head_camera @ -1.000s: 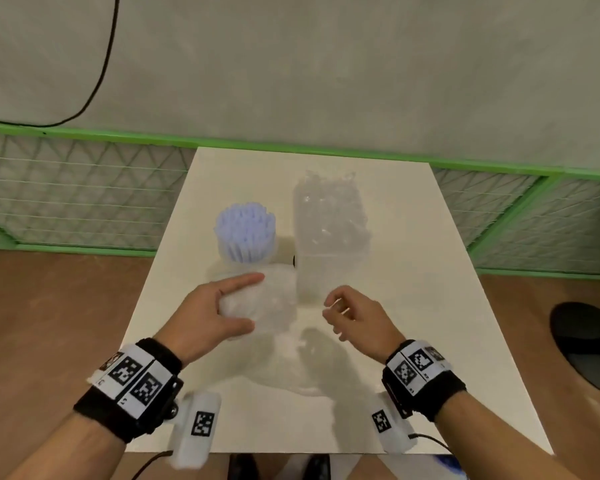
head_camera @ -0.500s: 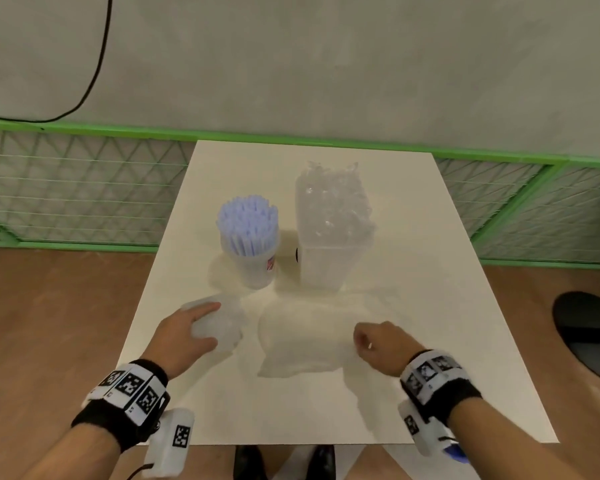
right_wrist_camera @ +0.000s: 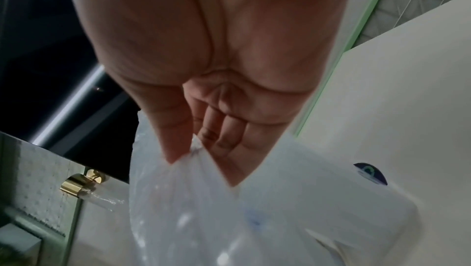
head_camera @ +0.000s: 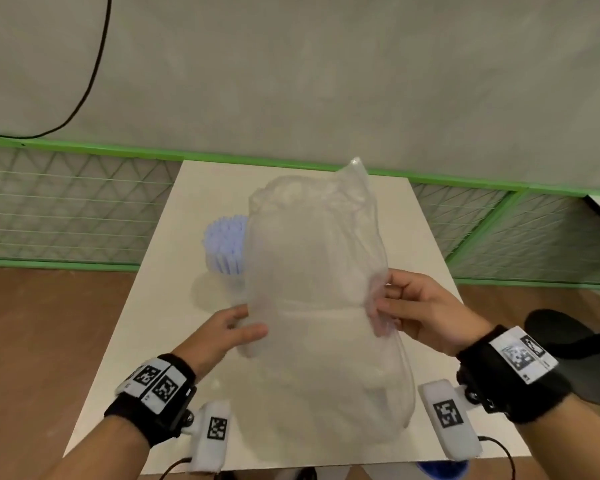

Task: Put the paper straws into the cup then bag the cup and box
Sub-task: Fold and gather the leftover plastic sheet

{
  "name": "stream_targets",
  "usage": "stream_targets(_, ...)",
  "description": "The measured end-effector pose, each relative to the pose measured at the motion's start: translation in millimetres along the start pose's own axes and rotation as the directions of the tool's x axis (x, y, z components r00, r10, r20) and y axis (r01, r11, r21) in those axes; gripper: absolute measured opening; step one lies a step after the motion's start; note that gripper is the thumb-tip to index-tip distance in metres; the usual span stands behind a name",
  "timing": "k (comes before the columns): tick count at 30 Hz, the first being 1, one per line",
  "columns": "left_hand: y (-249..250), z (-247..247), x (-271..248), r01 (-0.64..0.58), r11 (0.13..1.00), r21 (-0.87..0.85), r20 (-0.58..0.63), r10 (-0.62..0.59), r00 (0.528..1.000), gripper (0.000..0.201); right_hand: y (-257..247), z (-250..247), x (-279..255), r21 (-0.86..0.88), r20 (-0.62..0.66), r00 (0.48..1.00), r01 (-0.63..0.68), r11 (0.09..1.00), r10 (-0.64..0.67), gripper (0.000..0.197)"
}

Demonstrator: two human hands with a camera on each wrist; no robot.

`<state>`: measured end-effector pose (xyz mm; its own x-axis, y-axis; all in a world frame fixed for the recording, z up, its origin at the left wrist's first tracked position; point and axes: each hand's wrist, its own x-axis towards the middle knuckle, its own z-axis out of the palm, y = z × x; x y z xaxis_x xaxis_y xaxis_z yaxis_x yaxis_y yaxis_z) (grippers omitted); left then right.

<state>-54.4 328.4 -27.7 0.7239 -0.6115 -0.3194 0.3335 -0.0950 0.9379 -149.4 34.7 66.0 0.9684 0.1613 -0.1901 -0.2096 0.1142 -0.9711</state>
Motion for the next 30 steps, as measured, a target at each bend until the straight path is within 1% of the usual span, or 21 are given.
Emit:
stream_targets(3, 25.0, 7.1, -2.3, -0.031, 0.994, -0.109, 0.016, 0.033, 0.999, 0.06, -4.5, -0.3, 0.7, -0.078, -0.086, 0.996, -0.031, 0.996, 0.024, 0.012)
stream_targets(4, 32.2, 7.9, -4.2, -0.041, 0.992, -0.12, 0.017, 0.044, 0.999, 0.058, -6.3, -0.7, 0.8, -0.098, -0.114, 0.993, -0.052, 0.994, 0.04, 0.014)
stream_targets(6, 43.6, 7.2, -8.1, -0.073, 0.991, -0.115, 0.034, 0.078, 0.996, 0.069, -8.4, -1.6, 1.3, -0.114, -0.151, 0.986, -0.083, 0.99, 0.065, 0.013)
stream_targets(8, 53.7, 8.1, -12.8, -0.077, 0.991, -0.107, 0.077, 0.086, 0.993, 0.077, -8.8, -2.0, 3.6, -0.13, -0.182, 0.982, -0.073, 0.989, 0.049, 0.009)
stream_targets(9, 57.0, 8.6, -14.2, -0.077, 0.993, -0.091, 0.098, 0.086, 0.992, 0.078, -9.3, -1.8, 4.9, -0.137, -0.199, 0.98, -0.061, 0.989, 0.033, 0.007)
stream_targets(11, 64.5, 11.1, -15.8, -0.1, 0.994, -0.052, 0.096, 0.104, 0.99, 0.073, -11.3, -1.9, 7.3, -0.14, -0.221, 0.975, -0.04, 0.989, 0.008, 0.005)
stream_targets(15, 79.4, 10.3, -16.6, -0.217, 0.976, -0.001, 0.028, 0.217, 0.976, 0.067, -18.1, -5.9, 8.5, -0.063, -0.232, 0.972, 0.036, 0.997, -0.049, 0.006)
stream_targets(17, 85.1, 8.1, -16.3, -0.263, 0.965, 0.017, 0.023, 0.263, 0.965, 0.064, -18.5, -6.3, 9.6, 0.023, -0.243, 0.966, 0.095, 0.995, -0.086, 0.007)
stream_targets(18, 88.6, 8.1, -16.9, -0.29, 0.957, -0.004, 0.02, 0.29, 0.957, 0.063, -18.7, -5.3, 10.9, 0.07, -0.256, 0.962, 0.115, 0.991, -0.094, 0.008)
stream_targets(19, 90.3, 7.2, -16.2, -0.325, 0.945, -0.032, 0.018, 0.326, 0.945, 0.06, -19.1, -3.4, 12.2, 0.106, -0.268, 0.959, 0.128, 0.986, -0.095, 0.01)
stream_targets(21, 92.5, 6.0, -14.6, -0.381, 0.923, -0.049, 0.023, 0.383, 0.924, 0.047, -21.3, -1.2, 15.5, 0.135, -0.284, 0.954, 0.139, 0.981, -0.096, 0.017)
stream_targets(23, 95.7, 6.3, -14.4, -0.39, 0.92, -0.03, 0.029, 0.391, 0.92, 0.022, -27.4, -3.6, 15.8, 0.136, -0.278, 0.958, 0.118, 0.984, -0.076, 0.027)
stream_targets(24, 96.1, 5.6, -13.8, -0.382, 0.924, -0.014, 0.022, 0.383, 0.924, 0.017, -31.0, -5.8, 15.9, 0.148, -0.253, 0.965, 0.106, 0.983, -0.066, 0.032)
stream_targets(25, 97.6, 5.1, -13.3, -0.37, 0.929, 0.002, 0.021, 0.37, 0.929, 0.023, -34.2, -7.9, 15.5, 0.178, -0.212, 0.976, 0.099, 0.979, -0.06, 0.033)
stream_targets(26, 100.7, 5.4, -13.3, -0.355, 0.935, 0.006, 0.031, 0.355, 0.934, 0.021, -36.6, -9.8, 15.7, 0.202, -0.168, 0.984, 0.1, 0.974, -0.066, 0.03)
stream_targets(27, 104.5, 6.6, -14.1, -0.35, 0.937, -0.007, 0.038, 0.35, 0.936, 0.012, -38.0, -11.4, 16.1, 0.191, -0.14, 0.987, 0.11, 0.975, -0.084, 0.027)
stream_targets(28, 108.3, 7.8, -15.5, -0.354, 0.935, -0.031, 0.042, 0.355, 0.934, 0.007, -38.0, -13.7, 17.2, 0.144, -0.127, 0.986, 0.128, 0.981, -0.11, 0.021)
stream_targets(29, 110.4, 7.8, -16.7, -0.351, 0.934, -0.061, 0.036, 0.354, 0.935, 0.011, -36.7, -15.7, 17.6, 0.085, -0.125, 0.983, 0.149, 0.985, -0.138, 0.02)
stream_targets(30, 113.6, 8.5, -19.4, -0.342, 0.935, -0.098, 0.027, 0.346, 0.938, 0.014, -35.5, -17.0, 18.0, 0.035, -0.124, 0.979, 0.167, 0.985, -0.161, 0.027)
